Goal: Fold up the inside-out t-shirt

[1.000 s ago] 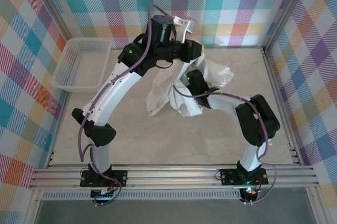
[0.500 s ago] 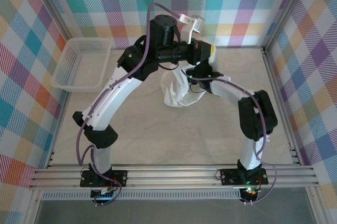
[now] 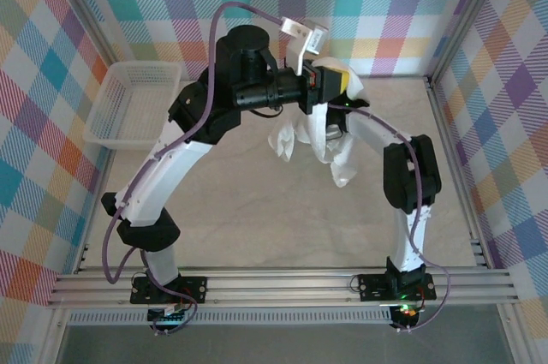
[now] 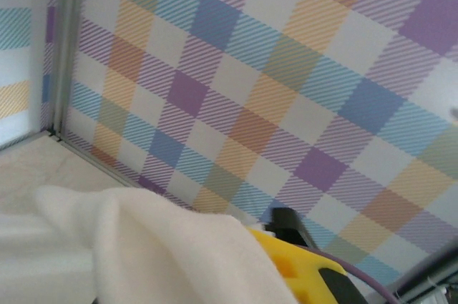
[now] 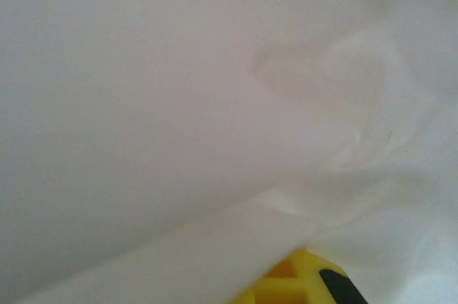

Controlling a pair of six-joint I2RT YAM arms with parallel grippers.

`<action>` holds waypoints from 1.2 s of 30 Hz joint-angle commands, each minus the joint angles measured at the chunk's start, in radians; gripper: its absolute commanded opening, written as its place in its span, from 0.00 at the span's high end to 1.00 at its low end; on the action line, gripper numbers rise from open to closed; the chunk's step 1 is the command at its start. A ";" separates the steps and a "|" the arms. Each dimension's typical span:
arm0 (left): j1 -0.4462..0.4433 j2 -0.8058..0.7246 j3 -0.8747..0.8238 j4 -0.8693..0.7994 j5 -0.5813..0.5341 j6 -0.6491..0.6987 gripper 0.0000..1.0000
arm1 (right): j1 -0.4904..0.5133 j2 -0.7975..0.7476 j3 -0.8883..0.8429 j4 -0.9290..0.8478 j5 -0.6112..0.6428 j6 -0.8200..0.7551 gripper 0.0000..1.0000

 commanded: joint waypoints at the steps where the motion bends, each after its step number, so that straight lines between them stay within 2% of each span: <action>1: -0.037 -0.068 0.033 0.039 -0.031 0.112 0.96 | 0.019 0.102 0.035 -0.307 0.068 -0.156 0.97; 3: -0.043 -0.070 0.033 -0.013 -0.098 0.175 0.97 | 0.023 0.087 0.072 -0.433 0.163 -0.232 0.84; 5: -0.043 -0.070 0.033 -0.065 -0.185 0.222 0.97 | 0.033 0.067 0.114 -0.582 0.320 -0.309 0.59; 8: -0.043 -0.074 0.034 -0.080 -0.203 0.244 0.97 | 0.033 0.037 0.090 -0.674 0.551 -0.360 0.37; 10: -0.047 -0.073 0.049 -0.070 -0.190 0.245 0.97 | 0.019 0.048 0.067 -0.689 0.630 -0.375 0.30; 12: -0.054 -0.053 0.129 -0.098 -0.192 0.247 0.97 | 0.003 0.100 0.084 -0.727 0.643 -0.389 0.26; 14: -0.063 -0.031 0.214 -0.135 -0.199 0.260 0.98 | 0.003 0.163 0.113 -0.759 0.617 -0.409 0.22; 19: -0.071 -0.062 0.224 -0.125 -0.219 0.286 0.99 | 0.032 0.260 0.138 -0.759 0.533 -0.455 0.16; 22: -0.071 -0.074 0.219 -0.132 -0.242 0.290 0.99 | 0.064 0.318 0.146 -0.780 0.547 -0.479 0.21; 24: -0.071 -0.079 0.216 -0.138 -0.260 0.297 1.00 | 0.073 0.337 0.133 -0.780 0.539 -0.484 0.33; 27: -0.071 -0.085 0.199 -0.151 -0.333 0.316 1.00 | 0.076 0.292 0.082 -0.743 0.477 -0.492 0.71; 28: -0.071 -0.085 0.184 -0.155 -0.398 0.320 1.00 | 0.076 0.244 0.054 -0.713 0.436 -0.495 0.83; 30: -0.054 -0.074 0.156 -0.179 -0.554 0.314 0.99 | 0.074 0.115 -0.006 -0.641 0.336 -0.489 0.98; 32: 0.021 -0.040 0.143 -0.257 -0.700 0.230 1.00 | 0.075 -0.044 -0.071 -0.557 0.245 -0.460 1.00; 33: 0.070 -0.022 0.139 -0.308 -0.713 0.169 1.00 | 0.075 -0.115 -0.099 -0.523 0.211 -0.440 1.00; 36: 0.283 -0.023 -0.037 -0.380 -0.595 -0.024 1.00 | 0.073 -0.351 -0.194 -0.396 0.112 -0.372 1.00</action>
